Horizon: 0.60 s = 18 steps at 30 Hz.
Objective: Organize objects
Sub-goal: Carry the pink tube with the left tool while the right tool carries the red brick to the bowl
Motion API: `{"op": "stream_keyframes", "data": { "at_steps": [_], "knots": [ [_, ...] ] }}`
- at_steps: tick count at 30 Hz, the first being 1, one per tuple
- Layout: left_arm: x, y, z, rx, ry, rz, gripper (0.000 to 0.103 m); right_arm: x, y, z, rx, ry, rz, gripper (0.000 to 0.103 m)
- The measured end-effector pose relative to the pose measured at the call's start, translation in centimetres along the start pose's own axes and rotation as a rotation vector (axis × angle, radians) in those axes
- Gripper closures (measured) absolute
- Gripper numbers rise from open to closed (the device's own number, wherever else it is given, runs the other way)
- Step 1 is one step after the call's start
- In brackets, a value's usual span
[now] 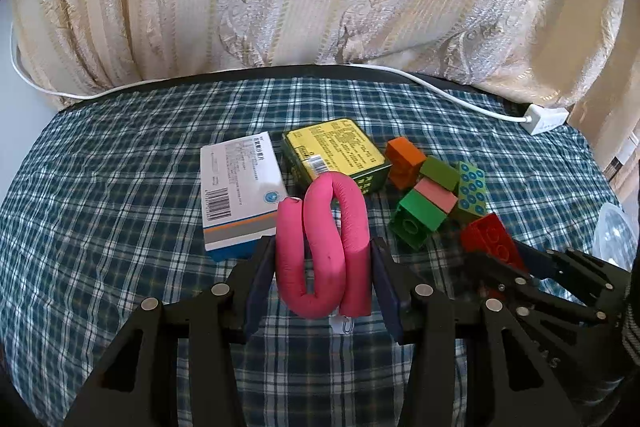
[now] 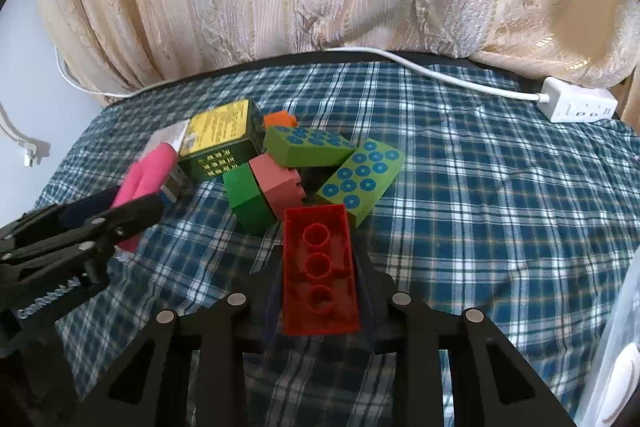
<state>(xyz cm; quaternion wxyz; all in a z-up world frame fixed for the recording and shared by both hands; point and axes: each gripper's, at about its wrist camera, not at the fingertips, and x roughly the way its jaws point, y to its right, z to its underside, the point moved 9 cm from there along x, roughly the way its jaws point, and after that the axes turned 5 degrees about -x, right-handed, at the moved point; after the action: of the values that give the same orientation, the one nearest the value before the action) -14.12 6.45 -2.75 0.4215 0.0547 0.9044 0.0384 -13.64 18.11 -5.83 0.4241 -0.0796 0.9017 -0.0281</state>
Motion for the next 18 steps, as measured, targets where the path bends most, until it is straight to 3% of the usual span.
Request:
{"op": "stream_keyframes", "data": {
  "at_steps": [9,18],
  "knots": [
    [-0.8,2.2,0.3,0.046,0.007,0.034,0.054,-3.8,1.5,0.8,0.07,0.069,-0.011,0.069],
    [-2.0,5.4,1.2,0.105,0.007,0.074,0.054,-8.1,4.8,3.2,0.132,0.126,0.042,0.069]
  ]
}}
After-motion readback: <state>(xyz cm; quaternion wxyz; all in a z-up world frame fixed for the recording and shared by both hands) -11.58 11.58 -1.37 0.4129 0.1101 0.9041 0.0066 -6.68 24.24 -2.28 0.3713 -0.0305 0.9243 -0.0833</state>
